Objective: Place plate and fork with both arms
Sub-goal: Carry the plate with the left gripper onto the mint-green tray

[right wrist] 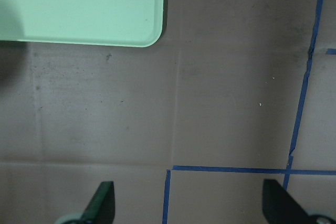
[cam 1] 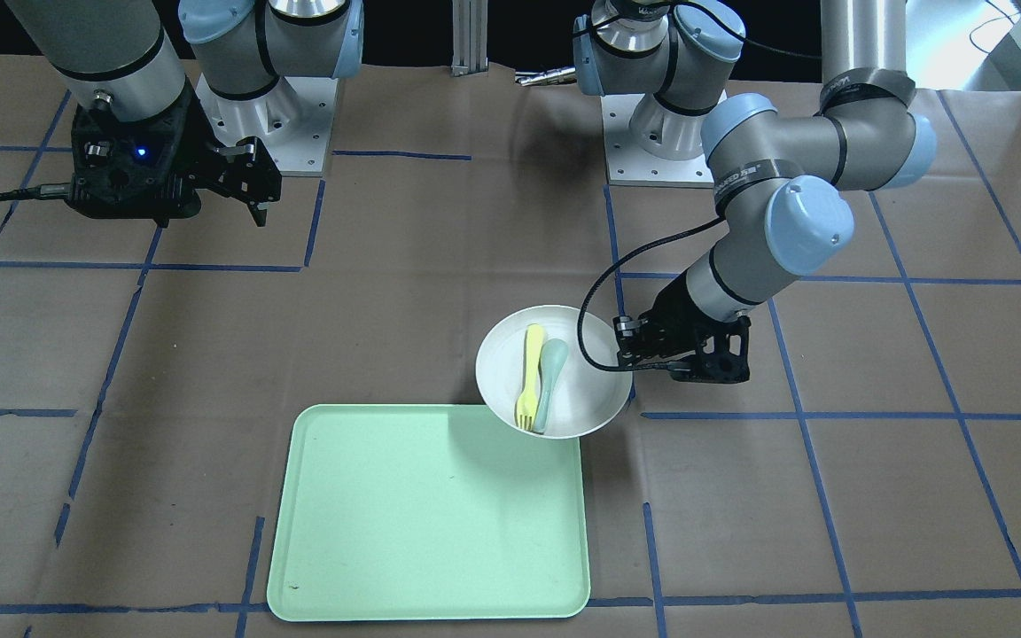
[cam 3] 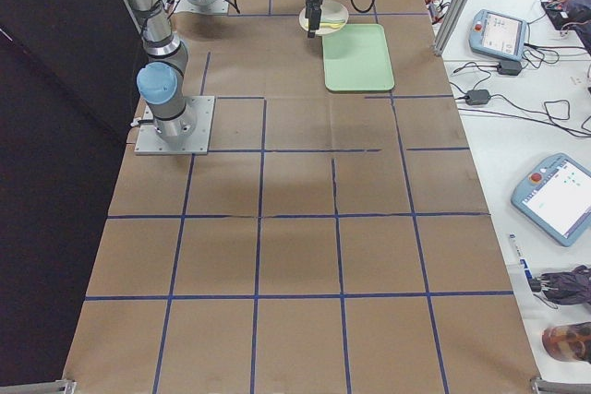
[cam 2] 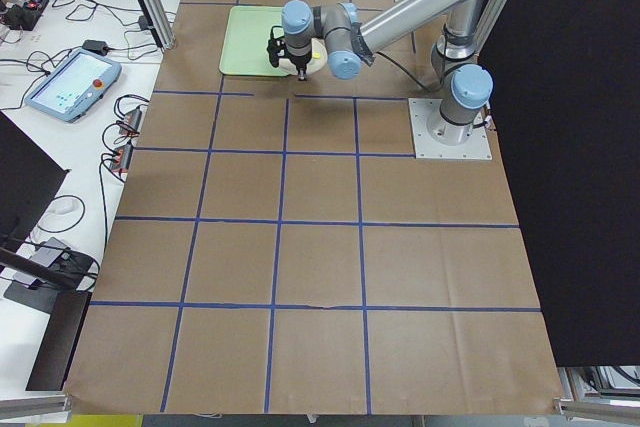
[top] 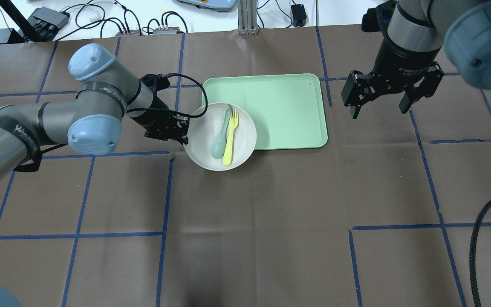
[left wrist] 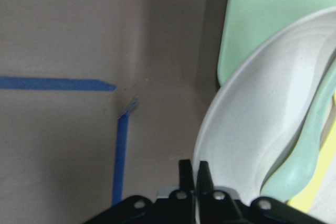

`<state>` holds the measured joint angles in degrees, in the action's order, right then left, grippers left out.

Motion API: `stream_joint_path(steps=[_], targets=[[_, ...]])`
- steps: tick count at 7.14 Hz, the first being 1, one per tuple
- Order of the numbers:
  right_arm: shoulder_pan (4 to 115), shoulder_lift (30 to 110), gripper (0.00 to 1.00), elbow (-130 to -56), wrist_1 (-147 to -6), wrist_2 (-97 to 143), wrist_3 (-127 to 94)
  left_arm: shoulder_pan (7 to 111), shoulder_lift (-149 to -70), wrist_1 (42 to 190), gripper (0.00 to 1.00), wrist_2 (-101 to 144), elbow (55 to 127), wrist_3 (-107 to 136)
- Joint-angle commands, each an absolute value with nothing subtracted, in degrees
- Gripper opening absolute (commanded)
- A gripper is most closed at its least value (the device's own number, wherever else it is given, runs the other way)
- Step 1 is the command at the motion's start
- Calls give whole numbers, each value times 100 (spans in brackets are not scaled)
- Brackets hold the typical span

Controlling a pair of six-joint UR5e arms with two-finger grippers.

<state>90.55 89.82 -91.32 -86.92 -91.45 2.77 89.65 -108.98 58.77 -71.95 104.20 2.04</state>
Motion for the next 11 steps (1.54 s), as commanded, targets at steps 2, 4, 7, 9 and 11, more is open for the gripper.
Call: stream_joint_path(steps=[2, 4, 7, 9, 11], targets=[[9053, 8982, 100, -9132, -8684, -9149, 281, 9658, -12188, 5854, 0, -7259, 8985, 544], [9053, 8982, 100, -9132, -8684, -9141, 272, 9677, -12488, 5731, 0, -7242, 8712, 703], [9053, 8982, 100, -9132, -8684, -9149, 272, 9677, -12814, 5783, 0, -7251, 8227, 712], [9053, 8982, 100, -9132, -8684, -9149, 272, 9686, -12885, 5783, 1, -7251, 8200, 712], [9061, 8982, 100, -9132, -8684, -9141, 264, 9694, -12902, 5775, 4, -7181, 8270, 886]])
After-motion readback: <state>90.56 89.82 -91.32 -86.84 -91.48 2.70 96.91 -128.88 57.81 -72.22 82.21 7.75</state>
